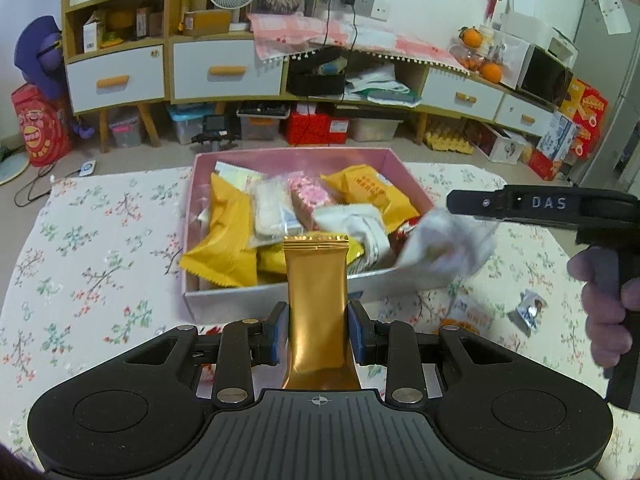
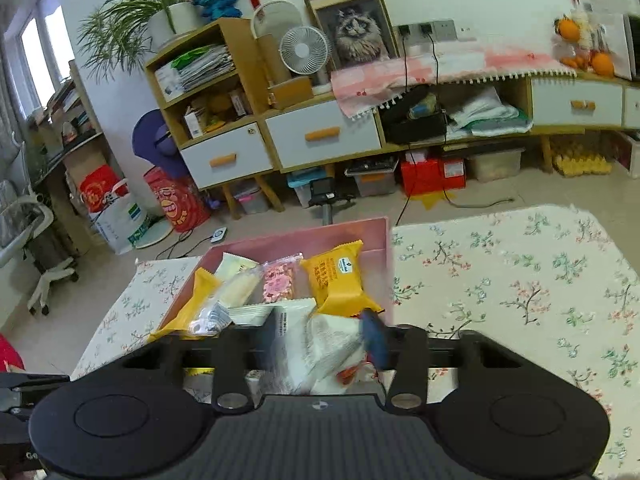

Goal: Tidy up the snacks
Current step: 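Carry both held snacks into the pink box and open both tools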

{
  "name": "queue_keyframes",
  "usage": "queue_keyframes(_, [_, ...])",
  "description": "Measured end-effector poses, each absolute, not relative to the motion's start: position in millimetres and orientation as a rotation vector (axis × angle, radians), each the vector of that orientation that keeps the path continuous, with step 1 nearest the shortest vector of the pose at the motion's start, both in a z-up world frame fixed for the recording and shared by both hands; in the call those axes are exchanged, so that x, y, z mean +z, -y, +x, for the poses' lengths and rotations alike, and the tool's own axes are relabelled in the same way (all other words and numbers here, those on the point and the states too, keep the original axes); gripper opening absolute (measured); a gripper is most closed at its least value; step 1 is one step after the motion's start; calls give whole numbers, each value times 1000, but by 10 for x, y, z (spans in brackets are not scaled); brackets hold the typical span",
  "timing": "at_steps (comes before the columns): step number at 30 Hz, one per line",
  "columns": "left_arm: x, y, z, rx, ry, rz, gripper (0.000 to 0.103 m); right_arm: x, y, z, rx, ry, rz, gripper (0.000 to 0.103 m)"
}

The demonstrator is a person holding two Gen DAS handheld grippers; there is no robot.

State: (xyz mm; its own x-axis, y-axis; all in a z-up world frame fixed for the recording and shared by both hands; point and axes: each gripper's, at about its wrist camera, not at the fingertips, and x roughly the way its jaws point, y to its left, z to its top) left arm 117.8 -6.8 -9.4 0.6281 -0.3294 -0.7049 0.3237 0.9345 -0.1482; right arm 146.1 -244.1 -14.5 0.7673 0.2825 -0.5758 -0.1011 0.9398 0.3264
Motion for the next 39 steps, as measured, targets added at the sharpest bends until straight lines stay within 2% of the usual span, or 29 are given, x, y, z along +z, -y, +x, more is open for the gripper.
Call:
queue_keyframes(9, [-47, 218, 1470, -360, -799, -36, 28, -210, 2481, 1531, 210, -670, 328, 8])
queue_keyframes(15, [-10, 317, 1770, -349, -789, -57, 28, -183, 2535, 1486, 215, -677, 282, 12])
queue_keyframes(20, [-65, 276, 1743, -361, -810, -87, 28, -128, 2581, 1323, 336, -696, 219, 40])
queue_keyframes(23, [-110, 245, 1731, -355, -813, -91, 28, -161, 2489, 1252, 406, -730, 138, 49])
queue_keyframes(27, [-130, 230, 1734, -356, -819, -109, 28, -273, 2196, 1216, 456, -776, -27, 51])
queue_keyframes(28, [-125, 228, 1730, -357, -817, -111, 28, -312, 2130, 1221, 453, -782, -68, 50])
queue_keyframes(30, [-122, 217, 1725, -357, -814, -119, 28, -399, 2015, 1232, 431, -792, -133, 41])
queue_keyframes(32, [-124, 188, 1716, -358, -811, -124, 28, -463, 1934, 1260, 414, -809, -176, 15])
queue_keyframes(34, [-117, 170, 1730, -358, -810, -126, 28, -444, 1958, 1273, 410, -806, -168, 12])
queue_keyframes(35, [-113, 162, 1744, -359, -808, -127, 28, -411, 1996, 1272, 425, -803, -134, 4])
queue_keyframes(36, [-105, 156, 1769, -362, -807, -128, 28, -376, 2041, 1267, 437, -802, -92, 0])
queue_keyframes(39, [-68, 160, 1873, -377, -796, -130, 28, -248, 2171, 1263, 434, -775, 13, 0])
